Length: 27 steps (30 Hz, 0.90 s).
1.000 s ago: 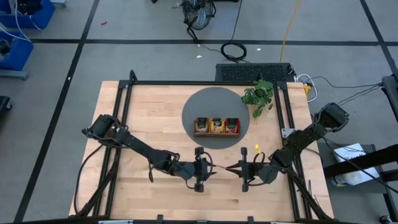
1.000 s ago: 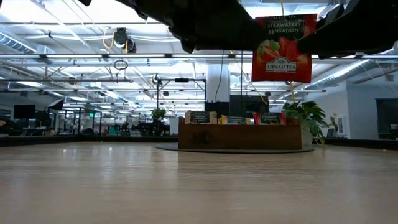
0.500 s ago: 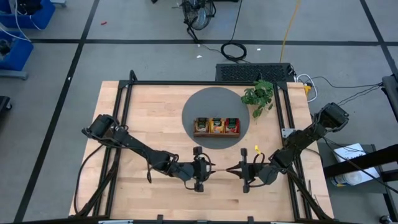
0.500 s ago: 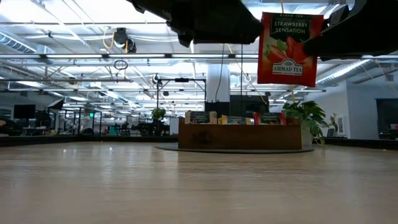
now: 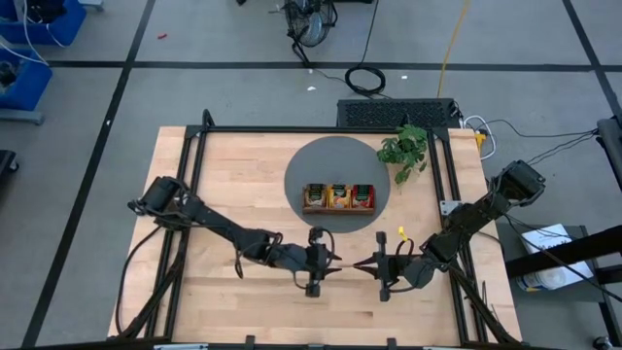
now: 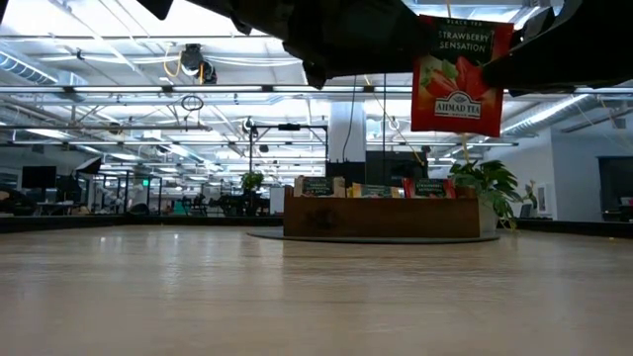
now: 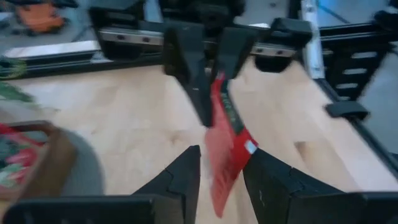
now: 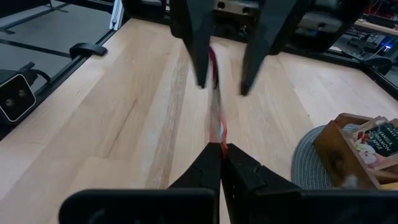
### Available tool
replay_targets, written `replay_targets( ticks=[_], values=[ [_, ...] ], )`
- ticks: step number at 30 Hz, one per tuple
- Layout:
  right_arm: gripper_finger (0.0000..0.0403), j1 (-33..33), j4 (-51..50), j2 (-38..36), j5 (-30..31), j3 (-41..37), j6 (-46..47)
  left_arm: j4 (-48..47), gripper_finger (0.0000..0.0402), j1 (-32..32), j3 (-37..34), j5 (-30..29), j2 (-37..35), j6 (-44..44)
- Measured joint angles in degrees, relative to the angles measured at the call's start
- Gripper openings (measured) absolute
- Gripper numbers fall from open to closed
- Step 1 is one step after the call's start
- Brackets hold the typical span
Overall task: Pick & Place Tea
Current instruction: Put the red tea packet into the right section of the wooden organizer
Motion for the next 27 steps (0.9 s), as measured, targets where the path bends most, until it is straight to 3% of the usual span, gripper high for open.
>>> replay_targets(
  ticks=[3, 8, 20, 27],
  values=[
    [0.0000, 0.0, 0.0, 0.0, 0.0, 0.0, 0.0, 0.2, 0.0097, 0.2, 0.0, 3.6, 0.1, 0.4],
    [0.0000, 0.0, 0.0, 0.0, 0.0, 0.0, 0.0, 0.9, 0.0012, 0.2, 0.0, 3.9, 0.1, 0.8],
    [0.0014, 0.0, -1.0, 0.0, -1.5, 0.0, 0.7, 1.0, 0.0003, 0.0, 0.0, 2.6, 0.1, 1.5],
    [0.0112, 0.0, 0.8, 0.0, 3.1, 0.0, 3.4, 1.1, 0.0002, 0.0, 0.0, 1.7, 0.1, 1.6]
  ],
)
